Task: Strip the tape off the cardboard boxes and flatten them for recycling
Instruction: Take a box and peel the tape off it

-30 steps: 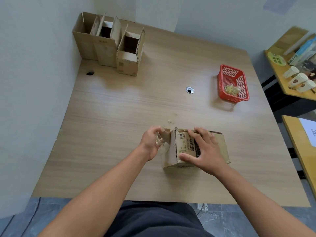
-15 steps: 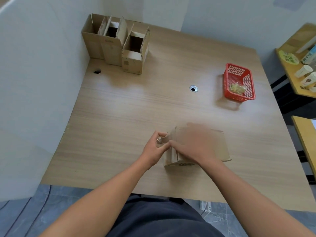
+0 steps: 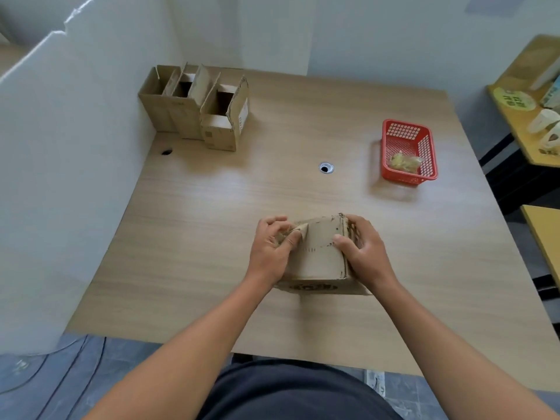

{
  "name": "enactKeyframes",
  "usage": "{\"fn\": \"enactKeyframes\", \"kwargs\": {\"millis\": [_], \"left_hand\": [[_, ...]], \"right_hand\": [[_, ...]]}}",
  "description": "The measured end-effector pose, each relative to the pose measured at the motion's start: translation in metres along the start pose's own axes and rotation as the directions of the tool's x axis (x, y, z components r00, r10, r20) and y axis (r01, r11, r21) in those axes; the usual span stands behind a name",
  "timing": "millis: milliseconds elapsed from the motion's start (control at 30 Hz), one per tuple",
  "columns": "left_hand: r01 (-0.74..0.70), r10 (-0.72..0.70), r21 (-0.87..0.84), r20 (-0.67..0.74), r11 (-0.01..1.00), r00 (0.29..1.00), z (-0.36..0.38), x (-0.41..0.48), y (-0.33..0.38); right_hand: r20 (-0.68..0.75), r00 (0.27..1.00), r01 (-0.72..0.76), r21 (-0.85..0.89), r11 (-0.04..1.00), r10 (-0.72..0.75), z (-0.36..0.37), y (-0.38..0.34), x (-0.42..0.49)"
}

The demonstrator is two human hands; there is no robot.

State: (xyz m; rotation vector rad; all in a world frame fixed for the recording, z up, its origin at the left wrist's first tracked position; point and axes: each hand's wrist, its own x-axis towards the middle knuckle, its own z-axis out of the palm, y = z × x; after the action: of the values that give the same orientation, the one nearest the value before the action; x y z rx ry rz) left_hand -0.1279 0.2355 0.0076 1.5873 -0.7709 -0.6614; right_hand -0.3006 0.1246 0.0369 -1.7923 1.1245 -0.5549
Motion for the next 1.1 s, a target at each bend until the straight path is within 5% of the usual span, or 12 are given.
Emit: {"fn": "enactKeyframes", "kwargs": {"millis": [167,433,600,867,1100], "left_hand": [[-0.175,0.092,0.528,0.180,0.831,0.979,0.041,-0.004,0.011],[-0.329,0.083,0.759,0.344,0.562,0.935,0.103,-0.010,0.026],[-0.384,0.058,0.734,0.428,0.559,0.902,0.095,-0.012,0.025],[-0.291,0.213,0.642,0.198,0.710,0.957,0.110,-0.020,0.030],[-0.119,-0.008,0.531,0.231,0.839,0.973,0.096,-0.017,0.036]], "right_hand": [[0.092,0.994,-0.082,0.193,0.978,0.065,-0.041,0.050,-0.005],[0.229,0.971,0.081,-0.059,0.995,-0.065,-0.093,0.105,-0.010],[0.278,0.958,0.176,-0.390,0.904,-0.067,-0.092,0.105,-0.023],[0.300,0.945,0.239,-0.375,0.896,-0.126,-0.089,0.100,-0.021],[0.321,0.938,0.256,-0.379,0.889,-0.133,-0.091,0.100,-0.024]]}}
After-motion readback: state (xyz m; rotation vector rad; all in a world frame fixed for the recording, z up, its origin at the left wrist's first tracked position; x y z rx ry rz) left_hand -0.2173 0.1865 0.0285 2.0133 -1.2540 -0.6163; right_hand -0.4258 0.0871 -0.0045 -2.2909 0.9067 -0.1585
